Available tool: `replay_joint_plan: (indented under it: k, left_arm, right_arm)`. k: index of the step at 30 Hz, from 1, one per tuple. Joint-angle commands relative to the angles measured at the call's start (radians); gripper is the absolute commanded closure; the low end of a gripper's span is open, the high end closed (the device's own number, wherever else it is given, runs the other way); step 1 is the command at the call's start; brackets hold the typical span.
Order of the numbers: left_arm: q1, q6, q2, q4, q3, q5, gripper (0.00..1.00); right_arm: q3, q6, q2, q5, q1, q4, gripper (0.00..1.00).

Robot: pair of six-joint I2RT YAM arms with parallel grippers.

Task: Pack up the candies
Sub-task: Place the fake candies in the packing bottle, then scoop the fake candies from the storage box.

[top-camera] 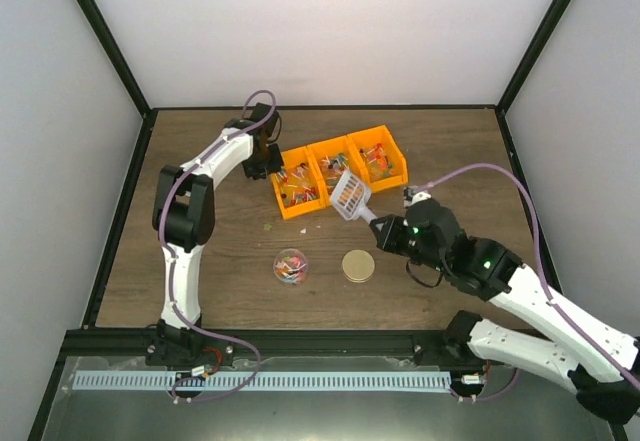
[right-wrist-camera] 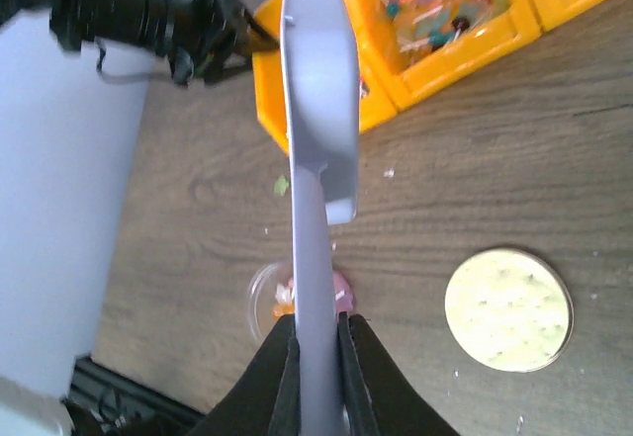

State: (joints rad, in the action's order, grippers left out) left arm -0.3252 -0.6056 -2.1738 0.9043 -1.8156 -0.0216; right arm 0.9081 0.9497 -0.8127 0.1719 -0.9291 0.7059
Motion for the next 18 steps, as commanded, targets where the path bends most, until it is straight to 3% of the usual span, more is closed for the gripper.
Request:
replay_joint_plan:
  k: [1,5,14,18]
  left_arm:
    - [-0.028,-0.019,0.073,0.016,0.062,0.01,0.67]
    - [-0.051,-0.024,0.103,-0.001,0.115,0.011,0.67]
    - [-0.08,-0.029,0.163,-0.01,0.187,0.01,0.68]
    - [-0.08,-0.026,0.164,-0.014,0.202,0.004,0.75]
  right_arm:
    - [0.009,0.01,-0.034,-0.074,0.138,-0.102,0.99]
    - [0.068,0.09,-0.13,-0.052,0.226,-0.084,0.99]
    - [0.063,0.309,-0.258,-0.173,0.475,-0.183,0.99]
    - [0.083,0.384,-0.321,-0.183,0.521,-0.182,0.99]
